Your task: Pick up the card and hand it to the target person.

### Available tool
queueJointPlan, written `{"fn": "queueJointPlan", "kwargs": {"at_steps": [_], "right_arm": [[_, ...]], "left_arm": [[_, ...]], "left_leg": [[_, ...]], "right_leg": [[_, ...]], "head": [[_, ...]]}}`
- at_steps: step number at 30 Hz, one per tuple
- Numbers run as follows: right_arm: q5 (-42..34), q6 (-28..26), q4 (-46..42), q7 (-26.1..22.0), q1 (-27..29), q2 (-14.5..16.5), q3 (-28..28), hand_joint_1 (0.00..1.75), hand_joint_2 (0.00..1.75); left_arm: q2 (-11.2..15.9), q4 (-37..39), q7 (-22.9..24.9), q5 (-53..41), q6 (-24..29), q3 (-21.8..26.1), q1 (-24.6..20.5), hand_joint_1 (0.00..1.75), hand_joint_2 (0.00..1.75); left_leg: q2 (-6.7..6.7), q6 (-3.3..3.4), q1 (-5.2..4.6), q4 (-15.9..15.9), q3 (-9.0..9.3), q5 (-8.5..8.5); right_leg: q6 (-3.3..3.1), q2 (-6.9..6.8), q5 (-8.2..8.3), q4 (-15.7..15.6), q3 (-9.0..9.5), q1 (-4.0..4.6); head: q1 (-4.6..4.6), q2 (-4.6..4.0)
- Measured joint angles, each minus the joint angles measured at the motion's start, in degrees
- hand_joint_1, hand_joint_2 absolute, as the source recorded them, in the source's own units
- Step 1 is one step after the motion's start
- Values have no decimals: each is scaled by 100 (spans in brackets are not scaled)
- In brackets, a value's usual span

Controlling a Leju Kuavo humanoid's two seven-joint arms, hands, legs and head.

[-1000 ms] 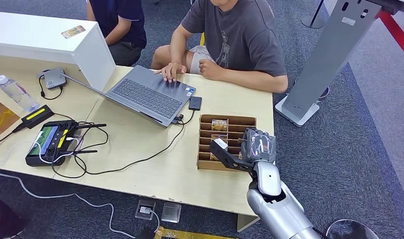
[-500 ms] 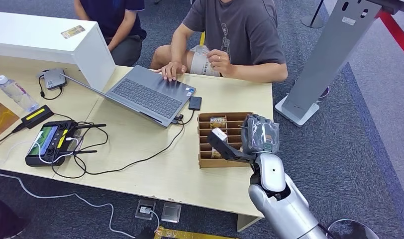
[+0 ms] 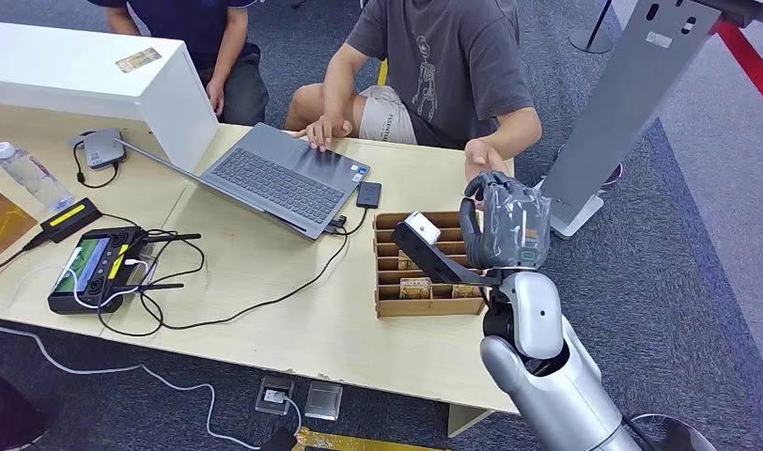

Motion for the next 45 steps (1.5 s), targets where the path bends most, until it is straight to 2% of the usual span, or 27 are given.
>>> {"fn": "queueJointPlan", "kwargs": {"at_steps": [7,11,23,24,25,28,29,39,45], "right_arm": [[-98,-550,124,-331,-488,-13,-32,144,175],[-45,-736,612,-391,-782,-9,-37,136,175],[179,-626,1688,-248,-953,24,26,132,175],[197,-613,1751,-248,-954,37,43,126,175],[219,-596,1809,-247,-954,52,61,106,175],[287,-551,1976,-244,-956,116,116,13,175],[301,-542,2037,-245,-957,139,142,0,175],[210,-669,2458,-338,-959,315,318,0,175],[-504,-1143,2521,-682,-929,358,322,0,175]], "left_arm": [[-32,-7,-16,-105,-62,-4,-3,0,0],[-34,-8,-54,-170,-81,-14,-8,0,0],[-33,-8,-88,-249,-186,-84,-11,0,0],[-33,-8,-88,-249,-189,-89,-11,0,0],[-32,-8,-88,-249,-190,-93,-11,0,0],[-29,-8,-88,-249,-187,-103,-12,0,0],[-28,-8,-87,-249,-183,-105,-12,0,0],[-28,-9,-37,-234,-161,-111,-11,0,0],[-28,-9,-32,-216,-116,-110,-9,0,0]], "left_leg": [[0,0,0,0,-2,0],[-2,0,0,0,-3,0],[-3,0,0,0,-6,0],[-3,0,0,0,-6,0],[-3,0,0,0,-6,0],[-3,0,0,0,-6,0],[-3,0,0,0,-6,0],[-3,0,0,0,-7,0],[-2,0,0,0,-6,0]], "right_leg": [[0,0,0,2,0,0],[0,-1,0,2,0,0],[0,-2,0,2,-2,0],[0,-2,0,2,-2,0],[0,-2,0,2,-2,0],[0,-2,0,3,-2,0],[0,-2,0,3,-2,0],[0,-2,0,2,-4,0],[0,-2,0,2,-4,0]], "head": [[-3,0],[2,0],[-3,0],[-3,0],[-2,0],[-1,0],[-2,0],[1,0],[-2,0]]}}
